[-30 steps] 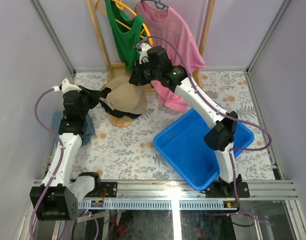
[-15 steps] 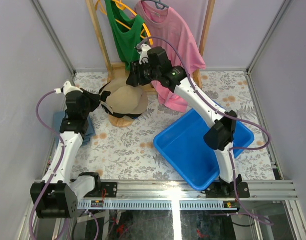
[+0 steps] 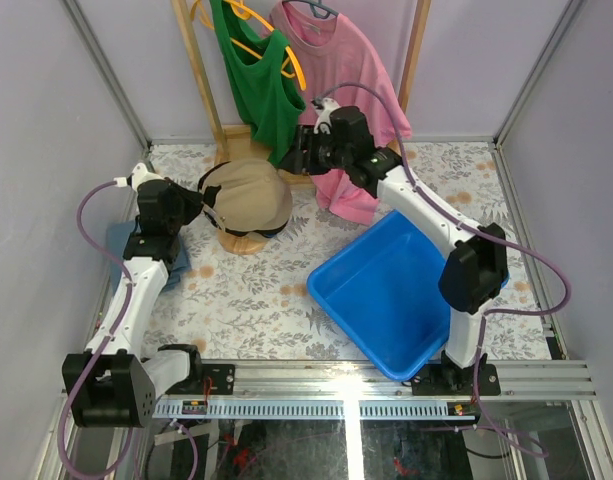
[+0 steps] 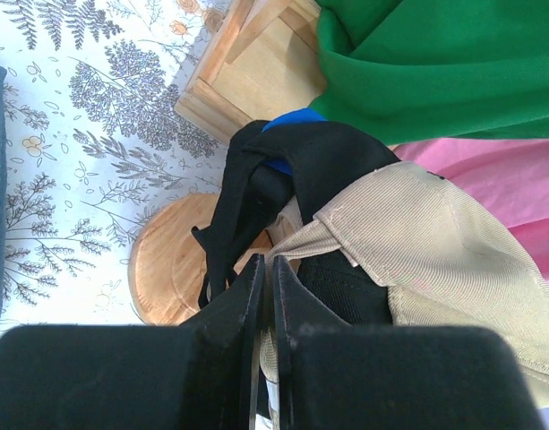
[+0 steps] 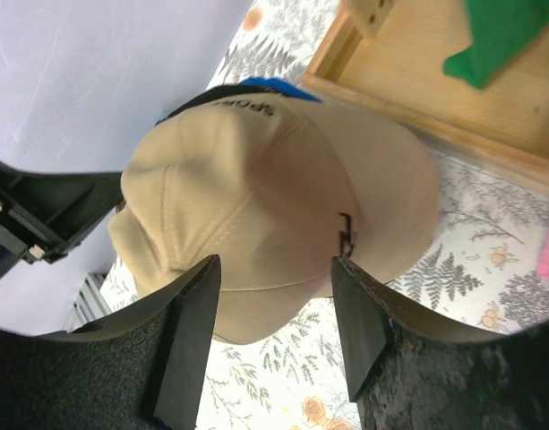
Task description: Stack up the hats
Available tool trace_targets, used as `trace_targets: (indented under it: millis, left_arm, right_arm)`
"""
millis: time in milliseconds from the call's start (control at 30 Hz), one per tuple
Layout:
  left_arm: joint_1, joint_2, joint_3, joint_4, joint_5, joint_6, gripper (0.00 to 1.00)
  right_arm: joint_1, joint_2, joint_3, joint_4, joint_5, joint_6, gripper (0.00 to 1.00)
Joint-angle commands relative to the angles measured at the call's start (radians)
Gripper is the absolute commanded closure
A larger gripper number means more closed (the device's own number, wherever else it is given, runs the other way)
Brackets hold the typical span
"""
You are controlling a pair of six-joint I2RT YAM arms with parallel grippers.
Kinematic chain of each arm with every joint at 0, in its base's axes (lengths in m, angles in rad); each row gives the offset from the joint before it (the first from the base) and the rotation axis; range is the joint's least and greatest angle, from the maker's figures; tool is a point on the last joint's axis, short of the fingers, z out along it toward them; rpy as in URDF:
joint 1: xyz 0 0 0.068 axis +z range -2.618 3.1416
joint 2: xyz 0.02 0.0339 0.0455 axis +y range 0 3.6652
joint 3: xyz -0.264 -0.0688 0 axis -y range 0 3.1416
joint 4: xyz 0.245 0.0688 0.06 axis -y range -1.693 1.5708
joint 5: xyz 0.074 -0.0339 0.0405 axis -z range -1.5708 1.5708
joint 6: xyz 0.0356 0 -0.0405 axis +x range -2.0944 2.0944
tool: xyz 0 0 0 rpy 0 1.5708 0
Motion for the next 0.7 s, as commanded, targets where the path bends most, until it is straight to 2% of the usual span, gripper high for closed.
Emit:
trace_targets:
  millis: [0,267,667]
  left_arm:
    - [0.006,0.018,0.008,-0.039,-0.075,0.036,1.0]
    - [0.008,0.057,0.054,-0.08,-0.104,0.061,1.0]
    - [0.008,0.105,0.1,-0.121,-0.122,0.093,1.0]
  right_arm:
    - [-0.054,-0.088,-0.076,0.17,-0.011,0.09,0.4]
    - [-0.078,-0.086,-0.167,0.216,-0.035,0.152,0.39]
    - [-0.109,-0.023,-0.365,0.415,-0.106,0.287,0.37]
